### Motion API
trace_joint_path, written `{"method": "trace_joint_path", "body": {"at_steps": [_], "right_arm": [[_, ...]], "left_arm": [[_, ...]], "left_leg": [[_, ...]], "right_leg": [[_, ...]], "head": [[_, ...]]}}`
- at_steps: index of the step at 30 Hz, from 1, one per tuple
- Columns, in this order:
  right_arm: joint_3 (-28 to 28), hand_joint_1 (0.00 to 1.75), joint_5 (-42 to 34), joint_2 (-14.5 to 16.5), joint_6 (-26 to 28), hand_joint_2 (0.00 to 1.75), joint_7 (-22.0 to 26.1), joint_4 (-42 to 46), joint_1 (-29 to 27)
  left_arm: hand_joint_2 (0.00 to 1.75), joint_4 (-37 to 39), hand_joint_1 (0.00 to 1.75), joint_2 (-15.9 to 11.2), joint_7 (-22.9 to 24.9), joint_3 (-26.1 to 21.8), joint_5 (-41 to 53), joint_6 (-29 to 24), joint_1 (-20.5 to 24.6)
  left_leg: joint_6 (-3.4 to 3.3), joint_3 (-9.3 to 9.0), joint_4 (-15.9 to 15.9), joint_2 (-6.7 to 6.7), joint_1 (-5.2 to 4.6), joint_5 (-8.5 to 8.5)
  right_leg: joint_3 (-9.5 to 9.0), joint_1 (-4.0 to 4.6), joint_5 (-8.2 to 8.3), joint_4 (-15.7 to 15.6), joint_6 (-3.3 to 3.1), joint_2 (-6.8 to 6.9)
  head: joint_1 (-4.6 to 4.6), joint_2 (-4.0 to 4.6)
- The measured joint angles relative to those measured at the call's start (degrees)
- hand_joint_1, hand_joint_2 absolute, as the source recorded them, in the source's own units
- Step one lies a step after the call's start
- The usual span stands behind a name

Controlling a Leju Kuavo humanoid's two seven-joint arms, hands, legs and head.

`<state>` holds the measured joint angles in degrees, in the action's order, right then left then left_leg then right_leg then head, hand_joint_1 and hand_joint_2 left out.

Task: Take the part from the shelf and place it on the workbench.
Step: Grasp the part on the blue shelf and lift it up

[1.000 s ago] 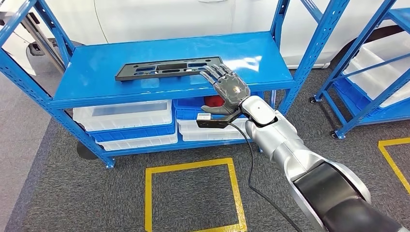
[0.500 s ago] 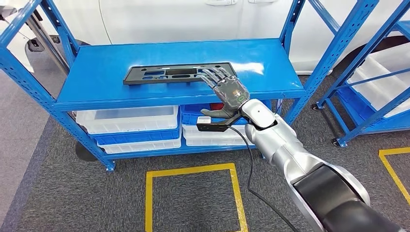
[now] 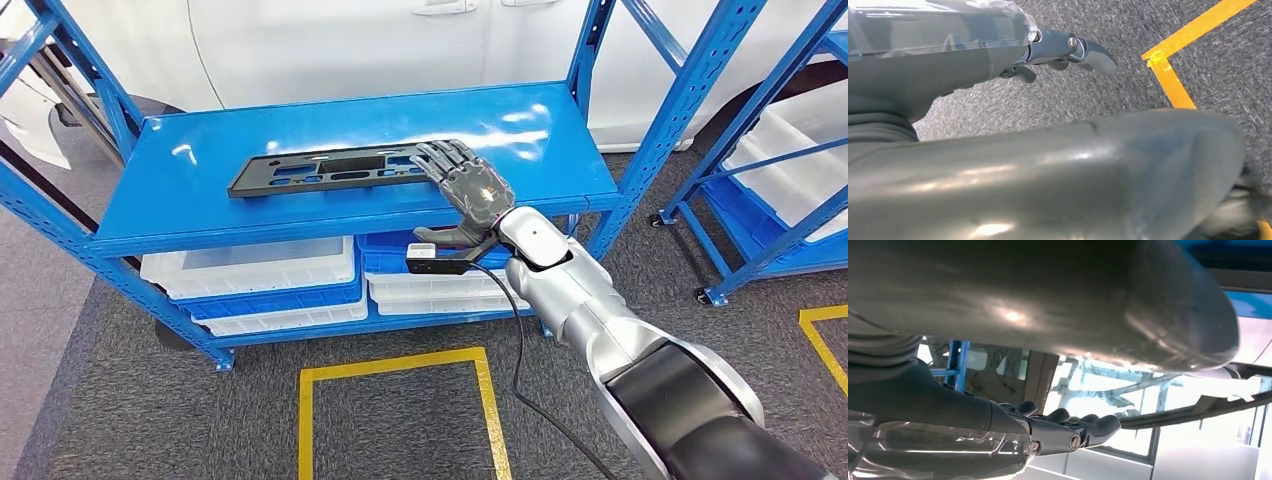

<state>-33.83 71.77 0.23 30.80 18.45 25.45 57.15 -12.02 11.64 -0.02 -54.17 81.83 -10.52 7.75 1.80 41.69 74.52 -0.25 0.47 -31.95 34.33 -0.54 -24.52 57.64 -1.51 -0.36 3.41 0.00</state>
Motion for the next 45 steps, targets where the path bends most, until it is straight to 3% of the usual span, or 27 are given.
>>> {"method": "trace_joint_path", "body": {"at_steps": [1,3,5,8,10,11,13,14,15,16,18,20,22,25,27,29,30,31,33,35,36,39,41,44,45], "right_arm": [[0.0,0.00,-0.1,0.1,0.0,0.00,0.0,0.0,-0.1],[-0.1,0.00,-0.2,0.3,0.1,0.00,0.1,0.0,-0.1],[-0.1,0.00,-0.4,0.5,0.3,0.00,0.2,0.0,-0.1],[-0.1,0.00,-0.6,0.6,0.4,0.00,0.3,0.1,-0.1],[-0.1,0.00,-0.8,0.6,0.5,0.00,0.3,0.2,0.1],[-0.1,0.00,-0.8,0.6,0.5,0.00,0.3,0.3,0.2],[-0.1,0.00,-0.9,0.6,0.6,0.00,0.5,0.2,0.2],[-0.1,0.00,-0.9,0.6,0.6,0.00,0.7,0.2,0.1],[-0.1,0.00,-0.9,0.6,0.5,0.00,0.8,0.2,0.0],[-0.1,0.00,-0.9,0.6,0.5,0.00,0.9,0.2,-0.1],[-0.1,0.00,-1.1,0.6,0.5,0.00,1.0,0.2,0.0],[-0.1,0.00,-1.7,0.6,0.6,0.00,1.4,0.2,0.1],[-0.1,0.00,-2.5,0.7,0.7,0.00,2.1,0.2,0.1],[-0.1,0.00,-3.2,0.6,0.9,0.00,2.8,0.2,0.0],[-0.1,0.00,-3.3,0.7,1.0,0.00,2.9,0.2,0.0],[-0.1,0.00,-3.3,0.8,1.0,0.00,3.0,0.2,-0.3],[-0.1,0.00,-3.4,0.8,0.9,0.00,3.0,0.2,-0.5],[-0.1,0.00,-3.4,0.8,0.9,0.00,3.0,0.1,-0.6],[-0.1,0.00,-3.6,0.8,1.0,0.00,3.1,0.2,-0.7],[-0.1,0.00,-3.9,0.9,1.0,0.00,3.3,0.2,-0.6],[-0.1,0.00,-4.1,1.0,1.0,0.00,3.6,0.2,-0.6],[-0.1,0.00,-4.9,1.0,1.0,0.00,4.5,0.2,-0.7],[-0.1,0.00,-5.3,1.1,0.7,0.00,5.0,0.2,-0.7],[-0.1,0.00,-5.9,1.1,0.0,0.00,5.5,0.0,-1.3],[-0.1,0.00,-6.2,1.1,-0.2,0.00,5.7,-0.1,-1.8]], "left_arm": [[0.00,0.0,0.00,0.0,0.0,0.0,0.0,0.0,-0.1],[0.00,0.0,0.00,0.0,0.0,0.0,0.0,-0.1,-0.2],[0.00,0.0,0.00,-0.1,0.0,0.0,0.0,-0.1,-0.2],[0.00,0.0,0.00,-0.1,0.0,-0.1,0.0,-0.1,-0.2],[0.00,0.0,0.00,-0.1,0.0,-0.1,0.0,-0.1,-0.3],[0.00,0.0,0.00,-0.1,0.0,-0.1,0.0,-0.1,-0.3],[0.00,0.0,0.00,0.0,0.0,-0.1,0.0,0.0,-0.2],[0.00,0.0,0.00,0.0,0.0,-0.1,-0.1,0.0,-0.2],[0.00,0.0,0.00,0.0,0.0,-0.1,-0.1,0.0,-0.3],[0.00,0.0,0.00,0.0,0.0,-0.1,-0.2,0.0,-0.3],[0.00,0.0,0.00,0.0,0.0,-0.1,-0.2,0.0,-0.4],[0.00,0.1,0.00,0.1,-0.1,-0.1,-0.2,0.0,-0.4],[0.00,0.1,0.00,0.2,-0.1,-0.1,-0.1,0.0,-0.4],[0.00,0.1,0.00,0.1,0.0,-0.1,0.0,0.0,-0.3],[0.00,0.2,0.00,0.1,0.0,-0.1,0.0,0.0,-0.4],[0.00,0.2,0.00,0.1,0.1,-0.1,-0.1,-0.1,-0.5],[0.00,0.2,0.00,0.1,0.1,-0.1,-0.1,-0.1,-0.6],[0.00,0.2,0.00,0.1,0.1,-0.1,-0.2,-0.1,-0.7],[0.00,0.2,0.00,0.1,0.1,-0.1,-0.2,-0.1,-0.8],[0.00,0.2,0.00,0.1,0.0,-0.1,-0.2,-0.1,-0.8],[0.00,0.3,0.00,0.1,0.0,-0.1,-0.2,-0.1,-0.7],[0.00,0.3,0.00,0.0,-0.1,-0.2,-0.1,-0.1,-0.7],[0.00,0.3,0.00,0.0,-0.1,-0.2,-0.1,-0.1,-0.7],[0.00,0.3,0.00,0.0,-0.2,-0.2,0.0,0.0,-0.6],[0.00,0.3,0.00,0.0,-0.2,-0.2,0.0,0.0,-0.7]], "left_leg": [[-0.25,-0.12,-1.8,0.00,-0.03,2.24],[-1.10,-2.67,-9.6,-0.02,-0.32,7.67],[-1.94,-5.00,-15.6,-0.02,-0.68,9.92],[-2.67,-5.81,-17.1,-0.04,-0.68,9.41],[-3.25,-6.52,-17.6,-0.06,-0.40,9.25],[-3.49,-6.91,-17.8,-0.04,-0.29,9.11],[-3.79,-7.39,-17.8,-0.03,-0.35,8.60],[-3.83,-7.63,-17.8,-0.05,-0.36,8.30],[-3.81,-7.96,-17.8,-0.11,-0.36,7.95],[-3.76,-8.41,-17.7,-0.19,-0.36,7.54],[-3.52,-9.52,-17.5,-0.34,-0.36,6.52],[-3.07,-10.09,-17.2,-0.38,-0.50,5.67],[-2.50,-10.12,-17.2,-0.32,-0.56,5.28],[-1.49,-9.89,-16.0,-0.16,-0.55,4.09],[-0.82,-6.89,-9.9,-0.10,-0.32,1.52],[-0.35,-2.01,-1.9,-0.09,-0.09,-0.79],[-0.23,-0.40,0.0,-0.09,-0.04,-0.54],[-0.21,0.08,-0.4,-0.09,-0.02,0.92],[-0.51,-2.13,-7.6,-0.08,0.01,6.37],[-1.12,-5.14,-14.8,-0.08,-0.24,9.59],[-1.43,-5.88,-16.6,-0.09,-0.38,9.82],[-2.32,-6.45,-17.4,-0.15,-0.33,9.11],[-2.97,-7.07,-17.8,-0.12,-0.10,8.96],[-3.54,-7.61,-17.9,-0.09,-0.09,8.44],[-3.58,-7.81,-17.9,-0.13,-0.10,8.19]], "right_leg": [[-0.50,0.08,-0.35,0.0,0.03,-0.05],[-1.62,0.29,-1.18,0.0,0.20,-0.11],[-2.21,0.51,-1.91,0.1,0.67,-0.22],[-2.41,0.45,-2.58,0.0,1.60,-0.23],[-1.76,0.37,-3.82,1.9,2.15,-0.11],[-0.38,0.32,-5.13,4.7,2.38,-0.06],[4.29,0.18,-8.01,12.6,2.71,0.00],[6.52,0.11,-8.54,15.8,2.83,0.02],[7.84,0.07,-7.82,16.9,2.88,0.04],[7.98,0.03,-5.89,15.7,2.84,0.05],[5.43,0.05,-0.36,8.0,2.47,0.08],[2.92,0.32,2.27,1.9,1.95,0.12],[2.40,0.60,1.83,0.5,1.46,0.08],[1.53,0.20,1.33,-0.2,0.61,0.03],[0.78,0.01,0.93,-0.5,0.16,0.02],[0.28,0.04,0.42,-0.5,0.00,0.01],[-0.06,0.05,0.12,-0.4,0.02,-0.01],[-0.49,0.05,-0.21,-0.4,0.07,-0.03],[-1.65,0.05,-1.02,-0.4,0.28,-0.07],[-2.37,0.22,-1.71,-0.4,0.74,-0.14],[-2.42,0.29,-1.90,-0.4,1.00,-0.16],[-2.50,0.30,-2.36,-0.4,1.91,-0.13],[-1.23,0.26,-3.99,2.6,2.48,-0.02],[5.52,0.11,-8.12,14.0,2.97,0.04],[7.40,0.04,-8.23,16.5,3.05,0.05]], "head": [[0.00,0.00],[-0.01,0.00],[-0.01,0.00],[0.00,0.00],[-0.01,0.00],[-0.02,0.00],[-0.02,0.00],[-0.02,0.00],[-0.02,0.00],[-0.02,0.00],[-0.02,0.00],[-0.02,0.00],[-0.01,0.00],[-0.01,0.00],[0.00,0.00],[0.00,0.00],[0.00,0.00],[0.00,0.00],[0.00,0.00],[0.00,0.00],[-0.01,0.00],[-0.01,0.00],[-0.02,0.00],[-0.02,0.00],[-0.02,0.00]]}}
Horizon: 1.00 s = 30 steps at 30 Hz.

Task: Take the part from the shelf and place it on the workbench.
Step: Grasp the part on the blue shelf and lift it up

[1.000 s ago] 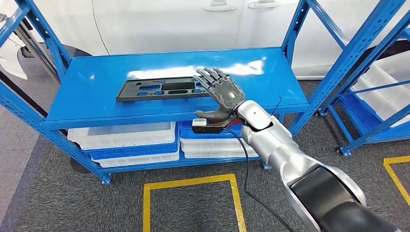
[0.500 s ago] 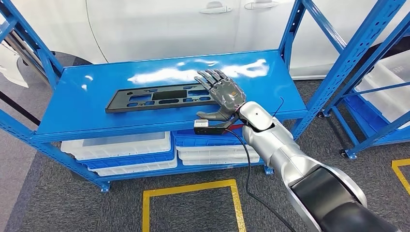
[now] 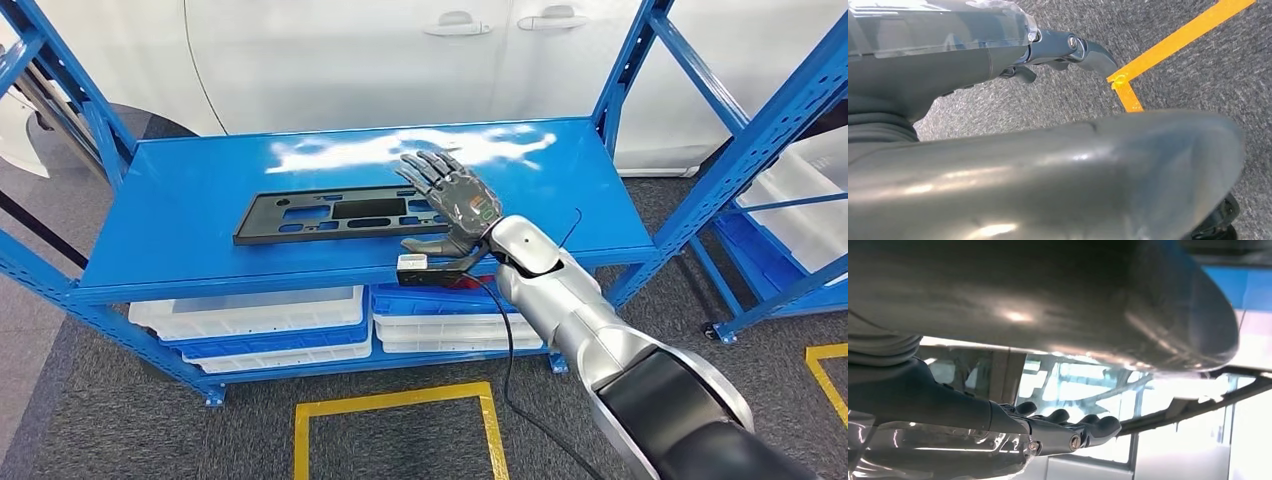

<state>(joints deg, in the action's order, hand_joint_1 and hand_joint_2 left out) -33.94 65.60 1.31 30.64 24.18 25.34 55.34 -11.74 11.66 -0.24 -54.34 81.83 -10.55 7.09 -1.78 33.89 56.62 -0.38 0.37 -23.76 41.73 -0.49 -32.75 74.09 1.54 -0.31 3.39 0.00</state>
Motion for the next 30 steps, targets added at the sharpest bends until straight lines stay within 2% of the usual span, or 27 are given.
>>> {"method": "trace_joint_path", "body": {"at_steps": [1,2,3,4,5,6,9,11,12,14,15,16,17,19,20,21,24,26,27,29,30], "right_arm": [[0.0,0.00,-0.4,0.0,-0.1,0.00,0.4,-0.1,-0.5],[0.0,0.00,-0.8,0.0,-0.1,0.00,0.8,-0.2,-0.9],[0.0,0.00,-1.1,0.0,-0.1,0.00,1.2,-0.2,-1.2],[0.0,0.00,-1.3,0.0,-0.2,0.00,1.6,-0.3,-1.5],[0.0,0.00,-1.2,0.1,-0.2,0.00,1.8,-0.3,-1.7],[-0.1,0.00,-1.1,0.2,-0.2,0.00,1.9,-0.4,-2.1],[-0.4,0.00,-0.6,0.5,-0.3,0.00,2.0,-0.7,-3.6],[-0.9,0.00,-0.7,0.8,-0.5,0.00,1.9,-1.0,-4.2],[-1.2,0.00,-0.7,1.0,-0.6,0.00,1.9,-1.1,-4.4],[-2.0,0.00,-0.5,1.4,-0.9,0.00,1.7,-1.4,-5.3],[-2.5,0.00,-0.4,1.6,-1.0,0.00,1.6,-1.6,-5.8],[-2.9,0.00,-0.3,1.7,-1.0,0.00,1.5,-1.8,-6.2],[-3.3,0.00,-0.2,1.8,-1.0,0.00,1.4,-2.0,-6.5],[-3.9,0.00,-0.2,2.1,-1.0,0.00,1.3,-2.3,-6.7],[-4.1,0.00,-0.2,2.3,-1.0,0.00,1.3,-2.3,-6.6],[-4.3,0.00,-0.2,2.5,-1.0,0.00,1.3,-2.4,-6.6],[-4.7,0.00,-0.3,2.7,-0.9,0.00,1.3,-2.5,-6.4],[-4.9,0.00,-0.4,2.9,-0.9,0.00,1.3,-2.5,-6.0],[-4.9,0.00,-0.5,3.0,-1.0,0.00,1.3,-2.5,-5.8],[-5.0,0.00,-0.8,3.0,-1.0,0.00,1.4,-2.5,-5.6],[-5.0,0.00,-1.0,3.1,-1.0,0.00,1.4,-2.5,-5.6]], "left_arm": [[0.00,0.0,0.00,0.0,0.0,0.0,0.0,0.0,0.0],[0.00,0.0,0.00,0.0,0.0,0.0,0.0,0.1,-0.1],[0.00,0.0,0.00,0.0,0.0,0.0,0.0,0.1,-0.1],[0.00,0.0,0.00,0.0,-0.1,0.0,0.0,0.2,-0.1],[0.00,0.0,0.00,0.0,-0.1,0.0,0.0,0.2,-0.1],[0.00,0.0,0.00,0.0,-0.1,0.0,0.0,0.2,-0.1],[0.00,0.0,0.00,0.0,0.0,0.0,0.0,0.3,0.0],[0.00,0.0,0.00,0.0,0.0,0.0,0.0,0.2,0.0],[0.00,0.0,0.00,0.0,0.0,0.0,-0.1,0.2,0.0],[0.00,0.0,0.00,0.0,-0.1,0.0,-0.2,0.2,-0.1],[0.00,0.0,0.00,0.0,-0.1,0.0,-0.2,0.2,-0.1],[0.00,0.0,0.00,0.0,-0.2,-0.1,-0.2,0.2,-0.2],[0.00,0.0,0.00,0.0,-0.2,-0.1,-0.2,0.2,-0.2],[0.00,0.0,0.00,0.0,-0.3,-0.1,-0.3,0.2,-0.3],[0.00,0.0,0.00,0.0,-0.3,-0.1,-0.3,0.2,-0.2],[0.00,0.0,0.00,-0.1,-0.3,-0.2,-0.3,0.2,-0.2],[0.00,0.0,0.00,-0.1,-0.4,-0.2,-0.4,0.1,-0.2],[0.00,0.0,0.00,-0.1,-0.4,-0.2,-0.4,0.2,-0.3],[0.00,0.0,0.00,-0.1,-0.4,-0.2,-0.4,0.2,-0.3],[0.00,0.1,0.00,-0.1,-0.4,-0.2,-0.4,0.2,-0.3],[0.00,0.0,0.00,-0.1,-0.4,-0.2,-0.4,0.2,-0.4]], "left_leg": [[0.02,-0.30,0.1,-0.07,0.00,-0.30],[0.11,-0.70,0.2,-0.17,0.00,-0.66],[0.25,-1.15,0.3,-0.25,-0.01,-1.09],[0.47,-1.54,0.5,-0.30,-0.10,-1.54],[0.73,-1.75,0.6,-0.31,-0.19,-1.94],[1.01,-1.85,0.7,-0.29,-0.26,-2.24],[1.93,-2.02,0.7,-0.17,-0.27,-2.85],[2.65,-1.16,2.9,-0.04,-0.18,-4.22],[2.96,0.29,5.9,0.01,-0.08,-5.60],[3.40,4.82,14.2,0.03,0.07,-8.61],[3.51,6.82,17.2,0.03,0.13,-9.15],[3.54,7.88,18.1,0.04,0.16,-8.48],[3.47,7.67,16.5,0.04,0.18,-6.55],[3.04,4.64,8.5,0.03,0.14,-1.37],[2.74,2.94,4.7,0.03,0.01,0.27],[2.44,1.85,2.2,0.03,-0.11,0.95],[1.57,1.12,0.8,0.02,-0.20,0.47],[0.94,0.64,0.3,0.02,0.05,0.40],[0.64,0.39,0.1,0.04,0.17,0.34],[0.23,0.15,0.1,0.06,0.11,-0.01],[0.16,0.00,0.2,0.04,0.10,-0.22]], "right_leg": [[0.78,-0.08,1.15,0.2,0.02,0.00],[0.31,-0.15,3.39,-2.0,-0.04,0.01],[-1.15,-0.20,6.24,-6.0,-0.19,0.04],[-2.86,-0.15,8.35,-10.0,-0.40,0.11],[-4.21,-0.06,9.66,-13.3,-0.63,0.16],[-5.02,0.06,10.09,-15.2,-0.89,0.19],[-5.49,0.18,9.51,-16.2,-1.79,0.11],[-6.01,-0.06,9.27,-16.5,-2.47,0.07],[-6.31,-0.16,9.10,-16.6,-2.73,0.08],[-6.79,-0.12,8.60,-16.6,-3.03,0.09],[-7.06,-0.09,8.34,-16.6,-3.05,0.09],[-7.39,-0.07,8.06,-16.6,-3.03,0.08],[-7.83,-0.06,7.75,-16.6,-2.97,0.04],[-8.87,-0.02,7.03,-16.6,-2.75,-0.04],[-9.22,0.07,6.71,-16.5,-2.53,-0.14],[-9.40,0.15,6.47,-16.5,-2.28,-0.19],[-9.54,0.24,6.00,-16.6,-1.36,-0.19],[-8.94,0.18,4.90,-15.0,-0.77,-0.06],[-7.70,0.15,3.66,-12.5,-0.53,-0.01],[-3.24,0.07,0.61,-4.6,-0.18,0.02],[-1.01,0.01,-0.17,-1.2,-0.05,0.02]], "head": [[0.00,0.00],[0.00,0.00],[0.00,0.00],[0.00,0.00],[0.01,0.00],[0.01,0.00],[0.00,0.00],[0.01,0.00],[0.02,0.00],[0.02,0.00],[0.02,0.00],[0.02,0.00],[0.02,0.00],[0.02,0.00],[0.02,0.00],[0.02,0.00],[0.02,0.00],[0.02,0.00],[0.01,0.00],[0.01,0.00],[0.00,0.00]]}}
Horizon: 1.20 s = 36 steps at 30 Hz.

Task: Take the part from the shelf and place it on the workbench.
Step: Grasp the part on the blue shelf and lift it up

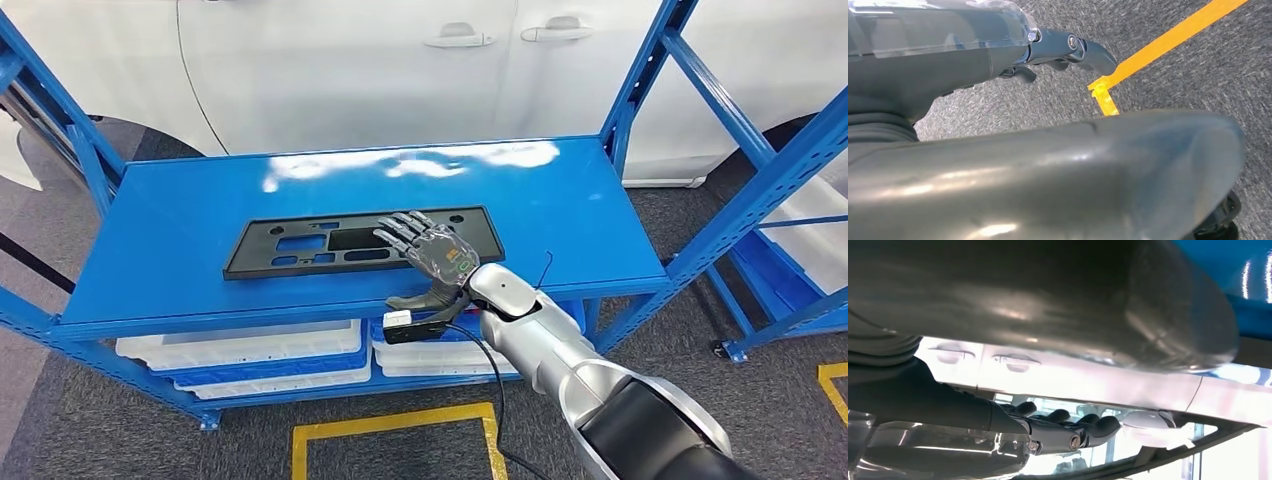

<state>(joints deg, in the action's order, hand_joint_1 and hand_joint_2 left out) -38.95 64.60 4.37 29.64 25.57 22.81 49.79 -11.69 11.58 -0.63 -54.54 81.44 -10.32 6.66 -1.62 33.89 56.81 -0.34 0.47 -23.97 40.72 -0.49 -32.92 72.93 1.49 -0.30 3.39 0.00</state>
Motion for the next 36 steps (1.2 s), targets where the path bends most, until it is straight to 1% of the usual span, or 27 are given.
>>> {"method": "trace_joint_path", "body": {"at_steps": [1,2,4,5,6,7,10,11,12,14,15,16,17,18,19,20,21,22,26,27,28,30,31,32,33,35,36], "right_arm": [[0.0,0.00,-0.2,0.0,0.0,0.00,0.0,0.0,0.0],[0.0,0.00,-0.3,0.0,0.0,0.00,0.1,0.0,0.0],[-0.1,0.00,-0.5,0.0,0.0,0.00,0.2,0.0,0.3],[-0.2,0.00,-0.5,0.1,-0.1,0.00,0.2,0.0,0.5],[-0.3,0.00,-0.5,0.2,-0.2,0.00,0.2,0.0,0.7],[-0.4,0.00,-0.4,0.2,-0.2,0.00,0.2,0.0,0.8],[-0.7,0.00,-0.1,0.5,-0.3,1.31,0.1,0.0,0.9],[-0.9,0.00,0.1,0.6,-0.3,1.75,0.0,0.1,1.0],[-1.0,0.00,0.3,0.7,-0.2,1.75,-0.2,0.0,1.0],[-1.5,0.00,1.0,1.1,-0.2,1.75,-1.1,0.0,1.0],[-1.9,0.00,1.4,1.2,-0.2,1.75,-1.7,-0.1,0.9],[-2.2,0.00,1.7,1.3,-0.2,1.75,-2.3,-0.2,0.7],[-2.5,0.00,2.0,1.4,-0.2,1.75,-2.7,-0.3,0.6],[-2.7,0.00,2.1,1.5,-0.2,1.75,-3.0,-0.4,0.5],[-2.8,0.00,2.2,1.6,-0.2,1.75,-3.2,-0.5,0.5],[-2.9,0.00,2.2,1.6,-0.2,1.75,-3.2,-0.5,0.5],[-3.0,0.00,2.2,1.7,-0.2,1.75,-3.3,-0.5,0.5],[-3.1,0.00,2.3,1.7,-0.2,1.75,-3.3,-0.5,0.5],[-3.8,0.00,3.8,1.8,0.1,1.75,-5.2,-0.6,0.7],[-4.1,0.00,4.8,1.8,0.4,1.75,-6.3,-0.6,0.9],[-4.5,0.00,6.2,1.8,0.8,1.75,-7.7,-0.7,1.0],[-6.0,0.00,10.1,1.8,1.7,1.75,-11.9,-0.9,1.1],[-7.0,0.00,12.3,1.8,2.0,1.75,-14.4,-1.1,1.1],[-8.0,0.00,14.6,1.8,2.0,1.75,-16.9,-1.2,1.2],[-9.2,0.00,16.6,1.8,2.0,1.75,-19.1,-1.4,1.3],[-11.1,0.00,19.0,1.8,1.8,1.75,-21.9,-1.5,1.9],[-11.8,0.00,19.5,1.8,1.8,1.75,-22.6,-1.5,2.2]], "left_arm": [[0.00,0.0,0.00,0.0,0.0,0.0,0.0,0.0,-0.1],[0.00,0.0,0.00,0.0,0.0,0.0,0.0,0.0,-0.2],[0.00,0.0,0.00,0.0,0.0,0.0,0.0,0.0,-0.3],[0.00,0.0,0.00,0.1,0.0,0.0,-0.1,0.0,-0.3],[0.00,0.0,0.00,0.1,0.0,0.0,-0.1,0.0,-0.3],[0.00,0.0,0.00,0.1,0.0,0.0,-0.2,0.0,-0.3],[0.00,0.0,0.00,0.1,-0.1,0.0,-0.3,-0.1,-0.2],[0.00,0.0,0.00,0.1,-0.1,0.0,-0.4,-0.1,-0.2],[0.00,0.0,0.00,0.1,-0.1,0.0,-0.4,-0.1,-0.2],[0.00,0.0,0.00,0.1,-0.2,-0.1,-0.5,-0.1,-0.2],[0.00,0.0,0.00,0.1,-0.2,-0.1,-0.6,-0.1,-0.2],[0.00,0.0,0.00,0.1,-0.2,-0.1,-0.6,-0.1,-0.3],[0.00,0.0,0.00,0.1,-0.2,-0.1,-0.6,-0.1,-0.4],[0.00,0.0,0.00,0.1,-0.2,-0.1,-0.6,-0.2,-0.4],[0.00,0.0,0.00,0.1,-0.2,-0.1,-0.6,-0.2,-0.4],[0.00,0.0,0.00,0.1,-0.2,-0.1,-0.6,-0.2,-0.4],[0.00,0.0,0.00,0.1,-0.2,-0.1,-0.6,-0.2,-0.4],[0.00,0.0,0.00,0.1,-0.2,-0.1,-0.6,-0.2,-0.4],[0.00,0.0,0.00,0.1,-0.1,-0.2,-0.4,-0.3,-0.4],[0.00,0.0,0.00,0.1,-0.1,-0.2,-0.4,-0.3,-0.4],[0.00,0.0,0.00,0.1,-0.1,-0.2,-0.4,-0.3,-0.3],[0.00,0.0,0.00,0.1,0.0,-0.2,-0.5,-0.3,-0.2],[0.00,0.0,0.00,0.1,0.0,-0.2,-0.5,-0.2,-0.3],[0.00,0.0,0.00,0.1,0.0,-0.2,-0.6,-0.1,-0.3],[0.00,0.0,0.00,0.1,-0.1,-0.2,-0.6,0.0,-0.4],[0.00,0.0,0.00,0.1,-0.1,-0.2,-0.6,0.0,-0.4],[0.00,0.0,0.00,0.2,-0.1,-0.2,-0.6,0.0,-0.4]], "left_leg": [[0.00,-0.23,0.1,-0.05,0.00,-0.26],[0.06,-0.56,0.2,-0.10,0.00,-0.58],[0.35,-1.45,0.4,-0.21,0.01,-1.40],[0.61,-1.73,0.6,-0.24,-0.10,-1.83],[0.89,-1.85,0.7,-0.25,-0.18,-2.17],[1.20,-1.86,0.8,-0.23,-0.27,-2.41],[2.12,-2.05,0.9,-0.09,-0.24,-3.03],[2.44,-1.75,1.9,-0.05,-0.18,-3.74],[2.76,-0.78,4.2,-0.02,-0.11,-4.95],[3.22,3.16,11.7,0.02,0.08,-8.15],[3.36,5.39,15.4,0.02,0.15,-9.22],[3.42,6.93,17.5,0.02,0.18,-9.26],[3.39,7.38,17.3,0.02,0.18,-8.07],[3.27,6.63,14.7,0.02,0.18,-5.85],[3.06,4.99,10.4,0.02,0.17,-3.11],[2.81,3.22,6.4,0.01,0.06,-1.11],[2.52,1.85,3.2,-0.02,-0.06,0.11],[2.26,1.14,1.6,-0.05,-0.20,0.50],[1.08,0.67,0.6,-0.09,-0.03,0.40],[0.76,0.50,0.3,-0.05,0.11,0.49],[0.52,0.38,0.2,-0.01,0.16,0.50],[0.23,0.38,0.2,0.02,0.06,0.42],[0.17,0.38,0.2,0.02,0.03,0.37],[0.17,0.36,0.3,0.00,0.00,0.32],[0.22,0.33,0.4,-0.03,0.00,0.24],[0.49,0.32,0.8,-0.11,-0.05,-0.06],[0.72,0.37,1.0,-0.15,-0.14,-0.23]], "right_leg": [[1.42,-0.08,0.32,1.7,0.08,0.01],[1.62,-0.17,1.84,1.0,0.10,0.02],[-1.01,-0.28,6.88,-6.3,-0.11,0.13],[-2.65,-0.20,8.65,-10.1,-0.31,0.19],[-3.79,-0.12,9.60,-12.9,-0.57,0.24],[-4.31,0.00,9.65,-14.2,-0.87,0.24],[-4.74,0.03,9.10,-14.7,-1.85,0.03],[-5.05,-0.08,9.02,-14.9,-2.19,0.03],[-5.38,-0.22,8.92,-15.1,-2.50,0.06],[-5.79,-0.23,8.61,-15.1,-2.89,0.12],[-5.91,-0.19,8.45,-15.1,-2.96,0.11],[-6.06,-0.16,8.28,-15.1,-2.96,0.08],[-6.28,-0.16,8.09,-15.1,-2.91,0.03],[-6.62,-0.16,7.85,-15.1,-2.83,-0.02],[-7.02,-0.16,7.58,-15.1,-2.71,-0.07],[-7.35,-0.06,7.32,-15.0,-2.53,-0.10],[-7.51,0.02,7.14,-15.0,-2.30,-0.14],[-7.53,0.09,7.03,-15.0,-2.04,-0.15],[-7.38,0.13,6.33,-14.5,-0.85,-0.11],[-6.64,0.13,5.26,-12.8,-0.62,-0.08],[-5.16,0.06,3.63,-9.7,-0.43,-0.04],[-0.93,0.04,0.34,-1.7,-0.14,-0.01],[0.69,0.02,-0.27,1.1,-0.06,-0.01],[1.27,0.00,0.34,1.6,-0.05,-0.01],[0.63,-0.02,2.02,-0.3,-0.13,0.00],[-2.99,0.01,6.18,-8.3,-0.54,0.04],[-4.55,0.09,7.49,-11.8,-0.80,0.05]], "head": [[0.00,0.00],[0.00,0.00],[0.00,0.00],[0.00,0.00],[0.00,0.00],[0.00,0.00],[0.00,0.00],[0.01,0.00],[0.01,0.00],[0.02,0.00],[0.02,0.00],[0.02,0.00],[0.02,0.00],[0.02,0.00],[0.01,0.00],[0.01,0.00],[0.00,0.00],[0.00,0.00],[0.00,0.00],[0.00,0.00],[0.00,0.00],[0.00,0.00],[0.00,0.00],[0.00,0.00],[0.00,0.00],[0.00,0.00],[0.00,0.00]]}}
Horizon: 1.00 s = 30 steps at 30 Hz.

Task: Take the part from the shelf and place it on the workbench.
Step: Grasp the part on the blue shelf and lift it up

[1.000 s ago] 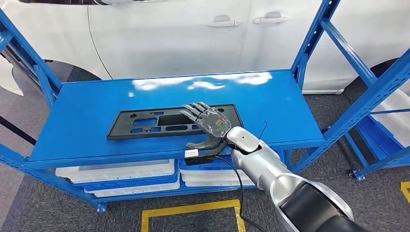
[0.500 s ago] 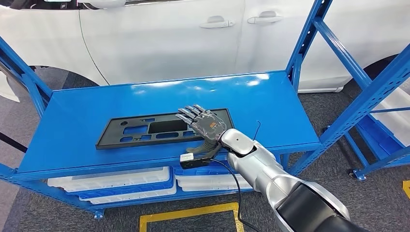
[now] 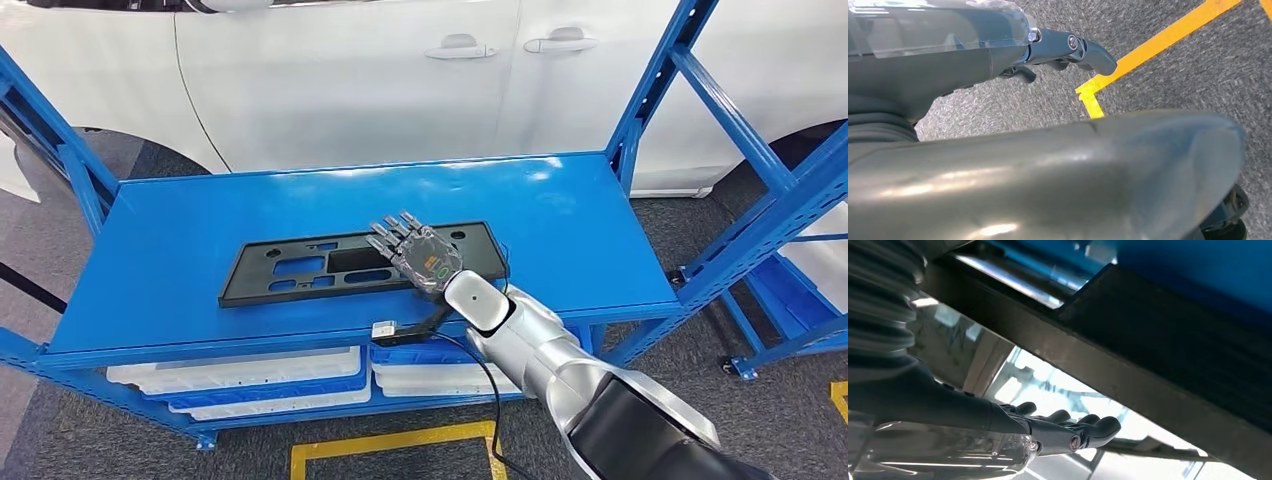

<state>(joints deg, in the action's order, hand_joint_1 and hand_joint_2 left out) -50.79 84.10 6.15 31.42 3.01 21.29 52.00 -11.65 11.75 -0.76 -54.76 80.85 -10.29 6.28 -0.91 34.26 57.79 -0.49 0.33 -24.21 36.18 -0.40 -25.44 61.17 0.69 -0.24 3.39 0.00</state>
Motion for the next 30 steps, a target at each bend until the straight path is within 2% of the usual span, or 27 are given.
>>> {"method": "trace_joint_path", "body": {"at_steps": [1,4,6,7,9,10,11,12,14,15,16,17,19,21,22,24,25,26,27,28,30], "right_arm": [[-0.6,0.00,0.3,0.0,0.0,1.75,-0.3,0.0,0.2],[-1.7,0.00,0.5,0.0,-0.2,1.75,-0.4,-0.2,0.6],[-2.2,0.00,0.5,0.1,-0.4,1.75,-0.4,-0.2,0.8],[-2.4,0.00,0.5,0.1,-0.4,1.75,-0.4,-0.2,0.8],[-2.7,0.00,0.5,0.1,-0.5,1.75,-0.4,-0.3,0.9],[-2.8,0.00,0.5,0.1,-0.5,1.75,-0.5,-0.4,0.9],[-2.9,0.06,0.8,0.1,-0.7,1.75,-0.7,-0.5,0.8],[-3.0,0.42,1.3,0.1,-1.0,1.75,-1.1,-0.6,0.9],[-3.4,1.29,2.5,0.1,-2.8,1.75,-1.9,-0.7,1.1],[-3.6,1.67,2.9,0.1,-4.3,1.75,-2.0,-0.8,1.4],[-3.8,1.75,3.1,0.1,-5.9,1.75,-1.6,-0.9,1.6],[-3.8,1.75,3.2,0.1,-7.4,1.75,-0.9,-0.9,1.9],[-3.8,1.75,3.1,0.0,-9.8,1.75,0.9,-1.0,2.5],[-3.9,1.75,2.9,-0.2,-11.5,1.75,2.8,-1.1,3.3],[-3.9,1.75,2.7,-0.3,-12.4,1.75,3.8,-1.1,3.7],[-3.9,1.75,1.9,-0.7,-14.3,1.75,5.9,-1.1,4.2],[-3.9,1.75,1.3,-0.9,-15.2,1.75,6.9,-1.1,4.3],[-3.9,1.75,0.5,-1.0,-15.9,1.75,8.0,-1.0,4.5],[-3.9,1.75,-0.4,-1.1,-16.6,1.75,9.0,-0.9,4.8],[-3.9,1.75,-1.3,-1.1,-17.2,1.75,9.9,-0.7,5.2],[-3.9,1.75,-3.0,-1.2,-17.9,1.75,11.3,-0.2,6.1]], "left_arm": [[0.00,0.0,0.00,0.0,0.0,0.0,0.0,0.0,0.0],[0.00,0.0,0.00,0.0,0.0,0.0,0.0,0.0,0.0],[0.00,0.0,0.00,0.0,0.0,0.0,0.0,0.0,0.0],[0.00,0.0,0.00,0.0,0.0,0.0,0.0,0.0,0.0],[0.00,0.0,0.00,0.0,0.0,0.0,0.0,0.0,-0.1],[0.00,0.0,0.00,0.0,0.0,-0.1,0.0,0.0,-0.1],[0.00,0.0,0.00,0.0,0.0,-0.1,0.0,0.0,-0.2],[0.00,0.0,0.00,0.0,0.0,-0.1,0.0,0.0,-0.2],[0.00,0.0,0.00,0.0,0.0,-0.1,0.1,0.1,-0.2],[0.00,0.0,0.00,0.0,0.0,-0.1,0.2,0.2,-0.1],[0.00,0.0,0.00,0.0,0.0,-0.1,0.3,0.3,-0.1],[0.00,0.0,0.00,0.0,-0.1,-0.1,0.4,0.3,-0.1],[0.00,0.0,0.00,0.0,-0.1,-0.1,0.7,0.4,-0.1],[0.00,0.0,0.00,0.0,-0.2,0.0,0.9,0.5,0.0],[0.00,0.0,0.00,0.0,-0.2,0.0,1.0,0.6,0.1],[0.00,0.0,0.00,0.0,-0.2,0.0,1.0,0.7,0.2],[0.00,0.0,0.00,0.0,-0.2,0.0,1.0,0.7,0.2],[0.00,0.0,0.00,0.0,-0.1,0.0,1.0,0.7,0.1],[0.00,0.0,0.00,0.0,0.0,0.0,1.0,0.7,0.1],[0.00,0.0,0.00,0.0,0.0,0.0,0.9,0.7,0.2],[0.00,0.0,0.00,0.0,0.0,0.0,0.8,0.7,0.2]], "left_leg": [[0.25,0.06,0.2,-0.01,-0.09,-0.13],[1.11,0.08,0.2,0.03,-0.16,-0.36],[1.79,0.82,2.2,0.08,-0.07,-1.86],[2.10,1.97,4.9,0.11,0.04,-3.44],[2.62,5.54,12.6,0.13,0.23,-7.05],[2.76,7.06,15.7,0.13,0.30,-7.97],[2.83,7.68,16.8,0.14,0.34,-7.78],[2.81,7.15,15.5,0.14,0.36,-6.46],[2.55,3.54,7.7,0.17,0.38,-2.38],[2.26,1.72,3.9,0.16,0.27,-1.03],[1.93,0.55,1.4,0.14,0.16,-0.33],[1.57,0.06,0.4,0.11,0.01,-0.29],[0.85,0.01,0.2,0.07,-0.06,-0.21],[0.08,-0.13,-0.2,0.13,0.13,0.07],[-0.25,-0.21,-0.4,0.18,0.23,0.19],[-0.63,-0.18,-0.4,0.22,0.14,0.18],[-0.70,-0.19,-0.4,0.22,0.08,0.16],[-0.73,-0.21,-0.3,0.20,0.02,0.12],[-0.72,-0.25,-0.3,0.18,-0.02,0.07],[-0.68,-0.30,-0.2,0.16,-0.06,-0.01],[-0.43,-0.32,0.1,0.12,-0.23,-0.26]], "right_leg": [[-0.91,0.09,0.55,-2.0,-0.25,0.00],[-1.23,0.15,0.67,-2.9,-1.06,-0.07],[-1.47,-0.12,0.88,-3.3,-1.70,-0.04],[-1.57,-0.25,0.94,-3.4,-1.92,0.00],[-1.58,-0.22,0.89,-3.4,-2.09,0.05],[-1.58,-0.20,0.86,-3.4,-2.10,0.07],[-1.60,-0.19,0.83,-3.4,-2.08,0.06],[-1.66,-0.20,0.77,-3.3,-2.01,0.03],[-1.87,-0.21,0.58,-3.2,-1.77,-0.05],[-1.89,-0.12,0.48,-3.1,-1.56,-0.11],[-1.87,-0.03,0.44,-3.1,-1.32,-0.14],[-1.81,0.05,0.45,-3.1,-1.04,-0.16],[-1.75,0.11,0.50,-3.2,-0.39,-0.18],[-1.17,0.04,-0.61,-1.8,0.13,-0.14],[-0.10,0.02,-2.04,0.6,0.30,-0.11],[3.56,-0.04,-5.71,8.3,0.52,-0.06],[5.32,-0.05,-6.88,11.9,0.60,-0.06],[6.30,-0.06,-7.03,13.7,0.61,-0.06],[6.15,-0.06,-6.03,13.1,0.55,-0.05],[4.84,-0.06,-4.13,10.2,0.40,-0.05],[0.89,0.07,-0.43,1.9,-0.03,-0.03]], "head": [[0.00,0.00],[0.00,0.00],[0.01,0.00],[0.01,0.00],[0.02,0.00],[0.01,0.00],[0.02,0.00],[0.02,0.00],[0.01,0.00],[0.01,0.00],[0.00,0.00],[0.00,0.00],[0.00,0.00],[0.00,0.00],[0.00,0.00],[0.00,0.00],[0.00,0.00],[0.00,0.00],[0.00,0.00],[0.00,0.00],[0.00,0.00]]}}
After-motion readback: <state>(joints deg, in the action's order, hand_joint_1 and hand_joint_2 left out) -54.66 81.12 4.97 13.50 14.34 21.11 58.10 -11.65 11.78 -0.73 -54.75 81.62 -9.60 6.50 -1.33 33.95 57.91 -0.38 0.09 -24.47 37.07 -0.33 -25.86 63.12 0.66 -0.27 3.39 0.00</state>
